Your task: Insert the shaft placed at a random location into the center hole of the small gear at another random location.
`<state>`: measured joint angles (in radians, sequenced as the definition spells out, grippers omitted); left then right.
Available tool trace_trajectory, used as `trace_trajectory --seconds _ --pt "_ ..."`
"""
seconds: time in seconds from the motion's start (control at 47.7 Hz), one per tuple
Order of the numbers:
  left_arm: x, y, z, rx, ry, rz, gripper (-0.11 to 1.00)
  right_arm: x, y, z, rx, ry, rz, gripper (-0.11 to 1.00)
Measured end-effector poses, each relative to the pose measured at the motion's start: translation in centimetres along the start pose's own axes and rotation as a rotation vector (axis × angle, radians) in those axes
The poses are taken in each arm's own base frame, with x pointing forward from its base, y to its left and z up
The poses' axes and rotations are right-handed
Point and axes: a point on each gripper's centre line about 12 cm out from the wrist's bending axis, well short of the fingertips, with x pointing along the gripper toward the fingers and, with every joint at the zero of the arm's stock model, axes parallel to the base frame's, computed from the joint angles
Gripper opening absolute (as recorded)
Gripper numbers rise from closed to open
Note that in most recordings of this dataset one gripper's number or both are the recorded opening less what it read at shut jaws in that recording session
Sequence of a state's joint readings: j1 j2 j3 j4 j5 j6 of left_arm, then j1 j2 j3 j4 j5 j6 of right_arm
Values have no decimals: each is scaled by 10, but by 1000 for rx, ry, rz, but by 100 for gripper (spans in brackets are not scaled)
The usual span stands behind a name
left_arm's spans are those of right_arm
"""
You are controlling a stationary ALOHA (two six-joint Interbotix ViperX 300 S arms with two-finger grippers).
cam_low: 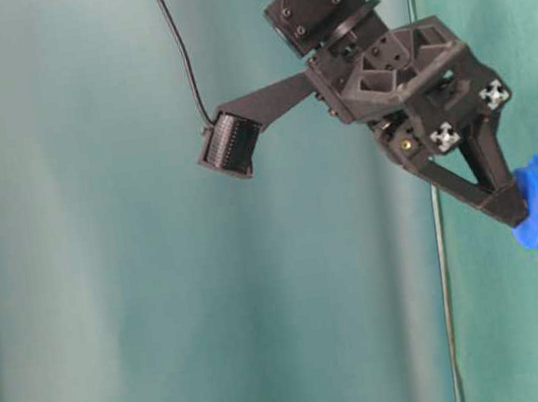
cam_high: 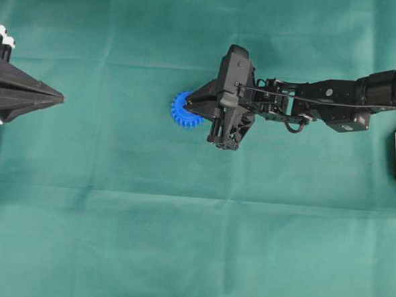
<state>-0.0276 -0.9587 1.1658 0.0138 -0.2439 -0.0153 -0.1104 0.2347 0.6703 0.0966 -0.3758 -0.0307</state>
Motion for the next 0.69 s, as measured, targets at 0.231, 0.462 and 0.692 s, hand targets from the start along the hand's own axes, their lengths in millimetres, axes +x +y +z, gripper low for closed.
trace_trajectory --seconds 0.231,0.462,0.692 --pt "0 0 0 -1 0 0 0 0 1 1 -1 -1 1 21" --pt "0 0 0 -1 3 0 0 0 2 2 -2 -6 4 87" --pt "0 0 0 -1 3 0 0 -6 2 11 0 -32 4 80"
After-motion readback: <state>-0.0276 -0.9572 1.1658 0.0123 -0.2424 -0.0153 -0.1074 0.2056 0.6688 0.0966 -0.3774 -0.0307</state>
